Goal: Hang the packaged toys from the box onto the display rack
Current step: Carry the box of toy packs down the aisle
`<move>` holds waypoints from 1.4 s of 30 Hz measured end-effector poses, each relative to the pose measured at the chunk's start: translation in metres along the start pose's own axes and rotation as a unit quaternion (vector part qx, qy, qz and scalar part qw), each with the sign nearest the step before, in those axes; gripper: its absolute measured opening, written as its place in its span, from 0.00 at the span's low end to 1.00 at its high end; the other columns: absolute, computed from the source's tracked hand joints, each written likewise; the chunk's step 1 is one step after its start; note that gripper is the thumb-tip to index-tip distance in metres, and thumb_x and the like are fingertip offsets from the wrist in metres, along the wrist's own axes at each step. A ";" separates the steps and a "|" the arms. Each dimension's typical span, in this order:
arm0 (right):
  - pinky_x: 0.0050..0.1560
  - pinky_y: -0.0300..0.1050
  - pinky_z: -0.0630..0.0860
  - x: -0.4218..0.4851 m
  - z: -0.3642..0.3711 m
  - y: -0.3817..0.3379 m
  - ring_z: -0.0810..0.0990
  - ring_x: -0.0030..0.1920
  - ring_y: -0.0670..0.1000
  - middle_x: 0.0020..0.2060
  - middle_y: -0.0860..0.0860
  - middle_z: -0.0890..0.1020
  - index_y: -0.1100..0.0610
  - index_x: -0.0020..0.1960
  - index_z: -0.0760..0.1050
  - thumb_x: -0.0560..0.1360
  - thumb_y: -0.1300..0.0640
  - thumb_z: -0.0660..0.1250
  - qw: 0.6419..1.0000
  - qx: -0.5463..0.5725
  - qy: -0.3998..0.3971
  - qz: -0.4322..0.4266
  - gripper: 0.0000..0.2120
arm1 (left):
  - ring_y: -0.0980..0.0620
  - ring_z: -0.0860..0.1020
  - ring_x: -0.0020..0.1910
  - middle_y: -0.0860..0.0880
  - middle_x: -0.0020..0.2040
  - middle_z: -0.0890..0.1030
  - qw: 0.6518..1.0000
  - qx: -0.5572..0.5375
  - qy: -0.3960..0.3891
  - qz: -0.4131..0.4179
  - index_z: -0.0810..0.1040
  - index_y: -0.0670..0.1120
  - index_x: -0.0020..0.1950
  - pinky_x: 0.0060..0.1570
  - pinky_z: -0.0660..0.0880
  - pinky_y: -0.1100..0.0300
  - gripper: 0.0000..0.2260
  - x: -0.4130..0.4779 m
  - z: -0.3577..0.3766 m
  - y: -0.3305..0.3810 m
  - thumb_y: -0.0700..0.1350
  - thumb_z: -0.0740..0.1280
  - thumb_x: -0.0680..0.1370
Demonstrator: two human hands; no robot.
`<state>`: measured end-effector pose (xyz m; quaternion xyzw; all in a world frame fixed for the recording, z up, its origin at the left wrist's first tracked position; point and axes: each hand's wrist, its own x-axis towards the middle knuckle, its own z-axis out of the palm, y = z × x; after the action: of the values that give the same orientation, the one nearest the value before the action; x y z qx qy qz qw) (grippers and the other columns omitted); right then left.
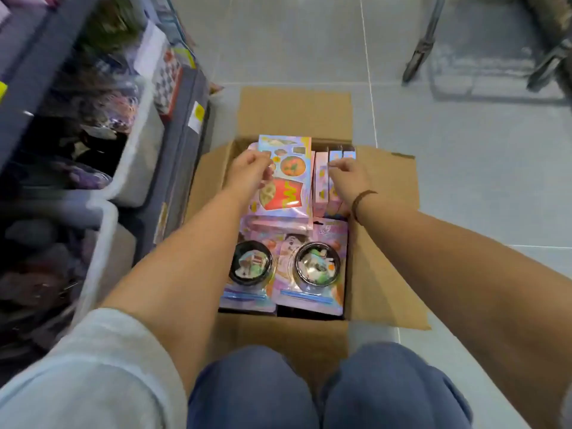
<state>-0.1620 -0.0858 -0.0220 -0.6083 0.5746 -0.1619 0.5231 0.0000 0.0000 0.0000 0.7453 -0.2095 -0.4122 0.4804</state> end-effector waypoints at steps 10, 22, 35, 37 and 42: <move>0.54 0.60 0.76 0.073 0.001 0.135 0.81 0.50 0.61 0.46 0.54 0.82 0.56 0.43 0.79 0.54 0.47 0.60 0.984 0.018 0.033 0.176 0.22 | 0.50 0.77 0.49 0.51 0.50 0.79 0.977 0.123 0.167 0.039 0.76 0.52 0.46 0.46 0.74 0.63 0.05 -0.011 -0.050 -0.071 0.43 0.66 0.72; 0.64 0.57 0.71 -0.012 -0.011 0.095 0.72 0.66 0.60 0.70 0.52 0.70 0.41 0.77 0.46 0.73 0.49 0.69 0.985 0.003 -0.054 0.166 0.41 | 0.42 0.77 0.50 0.45 0.53 0.79 0.953 0.238 0.116 -0.145 0.74 0.47 0.55 0.52 0.73 0.53 0.20 -0.004 -0.056 -0.113 0.61 0.63 0.75; 0.48 0.50 0.80 -0.016 -0.017 0.098 0.80 0.39 0.51 0.44 0.53 0.81 0.50 0.46 0.74 0.78 0.64 0.60 0.967 0.145 -0.048 0.206 0.09 | 0.39 0.77 0.53 0.40 0.53 0.80 0.948 0.270 0.127 -0.113 0.78 0.42 0.57 0.55 0.74 0.49 0.19 0.005 -0.052 -0.095 0.55 0.57 0.80; 0.52 0.53 0.79 -0.015 -0.029 0.087 0.81 0.40 0.51 0.43 0.52 0.81 0.49 0.44 0.74 0.78 0.63 0.61 0.965 0.145 -0.046 0.212 0.10 | 0.38 0.77 0.53 0.40 0.53 0.80 0.953 0.251 0.127 -0.109 0.78 0.41 0.56 0.56 0.74 0.48 0.20 0.005 -0.050 -0.079 0.55 0.58 0.80; 0.61 0.60 0.75 -0.026 -0.081 0.010 0.82 0.53 0.59 0.47 0.54 0.83 0.50 0.45 0.76 0.75 0.65 0.62 0.972 0.143 -0.035 0.183 0.11 | 0.38 0.78 0.53 0.37 0.52 0.80 0.966 0.212 0.129 -0.078 0.78 0.38 0.50 0.53 0.74 0.50 0.19 -0.007 -0.047 -0.002 0.53 0.59 0.80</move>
<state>-0.2399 -0.0978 0.0126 -0.4166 0.6283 -0.1228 0.6454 0.0344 0.0318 0.0106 0.8911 -0.1691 -0.2947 0.3008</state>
